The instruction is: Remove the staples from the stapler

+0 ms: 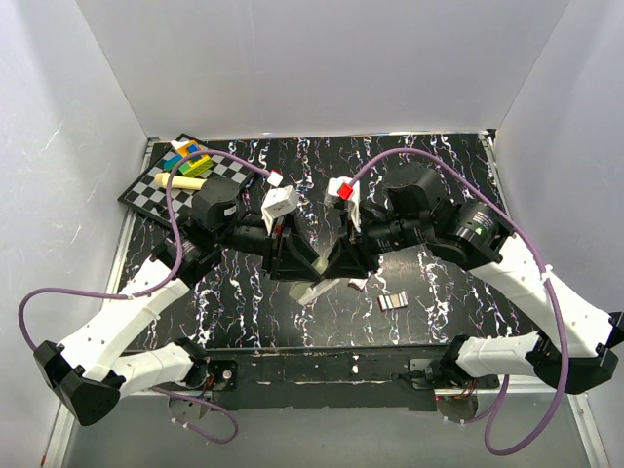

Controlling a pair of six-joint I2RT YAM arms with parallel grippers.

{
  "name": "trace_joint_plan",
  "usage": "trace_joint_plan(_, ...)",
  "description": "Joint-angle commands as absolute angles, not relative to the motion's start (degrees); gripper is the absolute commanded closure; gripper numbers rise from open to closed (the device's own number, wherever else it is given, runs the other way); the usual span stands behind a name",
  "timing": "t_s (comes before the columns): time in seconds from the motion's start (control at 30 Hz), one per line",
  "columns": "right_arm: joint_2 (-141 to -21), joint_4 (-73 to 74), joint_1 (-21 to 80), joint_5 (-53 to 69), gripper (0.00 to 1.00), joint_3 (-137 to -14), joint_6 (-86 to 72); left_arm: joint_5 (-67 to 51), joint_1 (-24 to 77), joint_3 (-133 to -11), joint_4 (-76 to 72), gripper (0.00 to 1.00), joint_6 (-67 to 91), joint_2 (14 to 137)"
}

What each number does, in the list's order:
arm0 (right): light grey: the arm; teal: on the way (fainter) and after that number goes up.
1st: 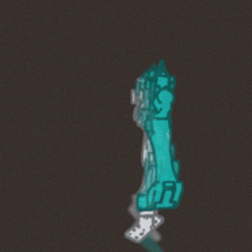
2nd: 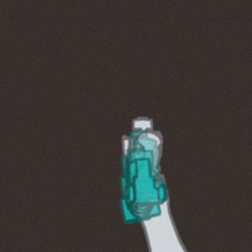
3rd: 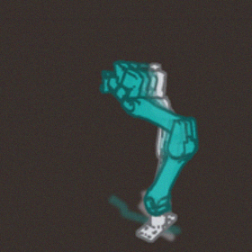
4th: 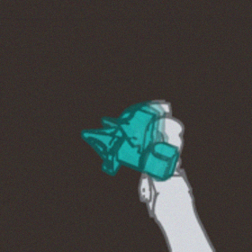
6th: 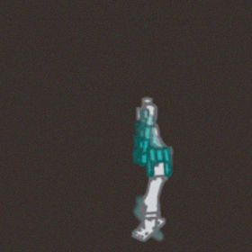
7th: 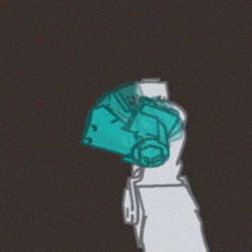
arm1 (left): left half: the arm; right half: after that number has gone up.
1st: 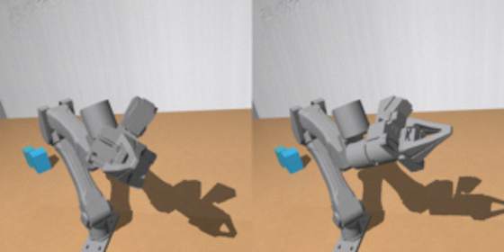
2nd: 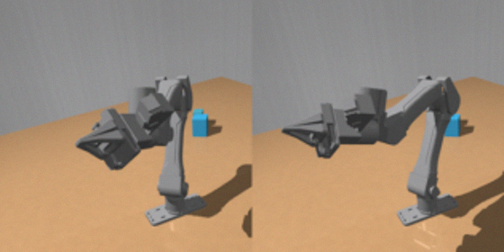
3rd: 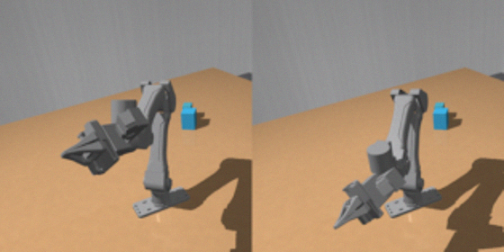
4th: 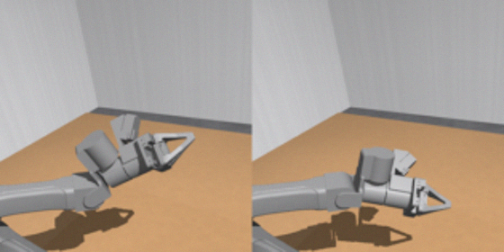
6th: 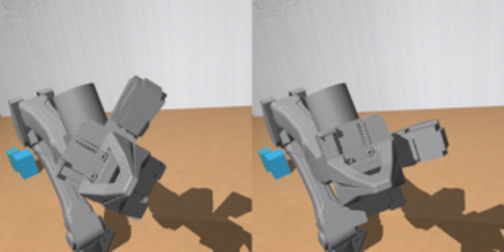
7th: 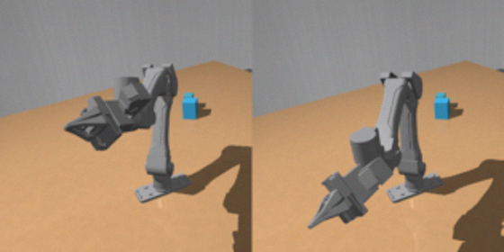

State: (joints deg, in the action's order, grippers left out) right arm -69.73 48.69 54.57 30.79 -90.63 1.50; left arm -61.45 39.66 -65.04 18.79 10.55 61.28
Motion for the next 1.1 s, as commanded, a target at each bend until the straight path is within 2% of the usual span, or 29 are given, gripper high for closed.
trace_joint_plan(0.0, -68.29, 45.7, 55.37, 31.2, 0.72, -89.39, 1.32, -60.21, 39.99, -65.92, 15.56, 1.0, 11.86, 59.33)
trace_joint_plan(0.13, -66.28, 44.22, 55.63, 30.85, 0.99, -85.79, 0.79, -59.15, 39.99, -65.39, 13.37, 1.0, 13.44, 58.19)
trace_joint_plan(1.07, -56.95, 37.18, 56.78, 36.74, 0.99, -66.28, -3.69, -49.84, 39.99, -65.74, 7.74, 1.0, 17.75, 52.21)
